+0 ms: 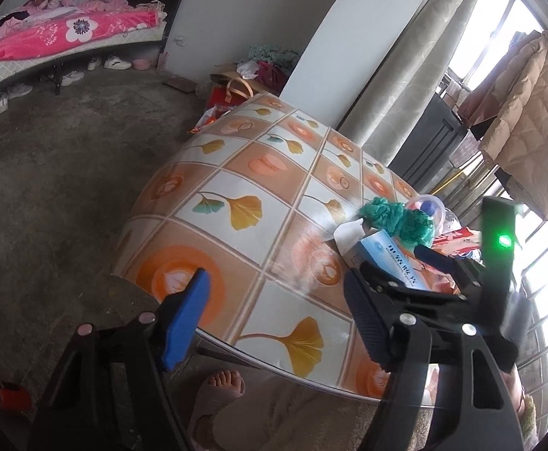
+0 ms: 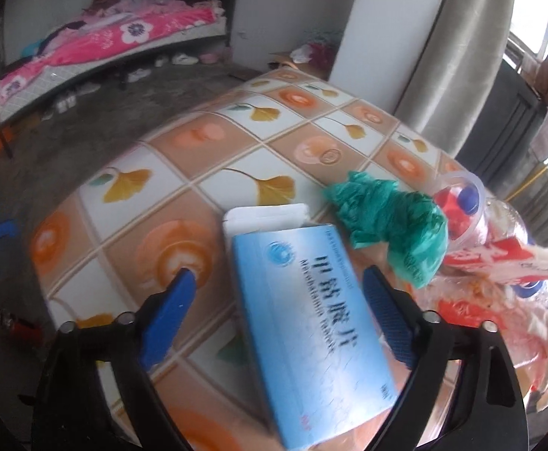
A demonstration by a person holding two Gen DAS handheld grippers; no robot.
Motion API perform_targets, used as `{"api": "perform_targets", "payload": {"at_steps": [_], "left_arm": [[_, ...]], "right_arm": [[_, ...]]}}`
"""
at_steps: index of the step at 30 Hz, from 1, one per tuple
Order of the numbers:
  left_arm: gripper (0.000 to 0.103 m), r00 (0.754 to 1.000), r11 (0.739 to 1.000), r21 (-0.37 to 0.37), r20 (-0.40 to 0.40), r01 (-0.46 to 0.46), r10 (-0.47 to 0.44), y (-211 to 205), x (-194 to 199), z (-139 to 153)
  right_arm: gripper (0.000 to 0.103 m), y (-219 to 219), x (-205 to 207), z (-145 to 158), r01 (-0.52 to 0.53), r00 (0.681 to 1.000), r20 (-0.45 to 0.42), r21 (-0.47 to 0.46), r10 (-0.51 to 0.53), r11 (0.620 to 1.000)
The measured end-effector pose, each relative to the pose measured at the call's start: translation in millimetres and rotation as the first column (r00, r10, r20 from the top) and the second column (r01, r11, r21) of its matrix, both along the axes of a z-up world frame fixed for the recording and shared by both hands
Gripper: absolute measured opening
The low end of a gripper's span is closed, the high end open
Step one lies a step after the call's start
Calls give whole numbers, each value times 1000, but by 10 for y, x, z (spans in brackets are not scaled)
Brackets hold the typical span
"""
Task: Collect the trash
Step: 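Grasp the blue Mecobalamin tablets box with the right gripper and lift it, then grasp the green plastic bag with the left gripper while the right gripper holds the box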
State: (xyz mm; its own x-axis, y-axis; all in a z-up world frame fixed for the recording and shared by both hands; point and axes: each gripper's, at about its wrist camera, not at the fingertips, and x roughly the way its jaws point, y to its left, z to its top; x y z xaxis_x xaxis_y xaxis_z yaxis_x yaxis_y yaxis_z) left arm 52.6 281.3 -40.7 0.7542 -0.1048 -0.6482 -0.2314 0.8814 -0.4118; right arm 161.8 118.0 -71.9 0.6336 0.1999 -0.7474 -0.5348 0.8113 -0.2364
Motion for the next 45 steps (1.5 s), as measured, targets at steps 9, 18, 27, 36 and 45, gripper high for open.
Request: {"api": "perform_targets", "payload": {"at_steps": [9, 18, 27, 36, 45], "left_arm": [[71, 1000, 1000, 23, -3, 8, -8, -55, 32, 45], [70, 999, 998, 43, -9, 42, -41, -190, 90, 95], [61, 985, 985, 15, -11, 172, -172, -589, 456, 147], [58, 930, 930, -32, -9, 367, -367, -1218, 1152, 289], [58, 894, 890, 97, -109, 445, -435, -1940, 1795, 105]], "right_arm": [[94, 74, 106, -167, 15, 998, -55, -56, -18, 998], [75, 7, -261, -208, -45, 995, -96, -45, 40, 998], [72, -463, -792, -176, -65, 995, -75, -7, 64, 998], [72, -1183, -994, -184, 42, 996, -74, 26, -40, 999], [72, -1984, -938, -153, 277, 959, -84, 79, -270, 958]]}}
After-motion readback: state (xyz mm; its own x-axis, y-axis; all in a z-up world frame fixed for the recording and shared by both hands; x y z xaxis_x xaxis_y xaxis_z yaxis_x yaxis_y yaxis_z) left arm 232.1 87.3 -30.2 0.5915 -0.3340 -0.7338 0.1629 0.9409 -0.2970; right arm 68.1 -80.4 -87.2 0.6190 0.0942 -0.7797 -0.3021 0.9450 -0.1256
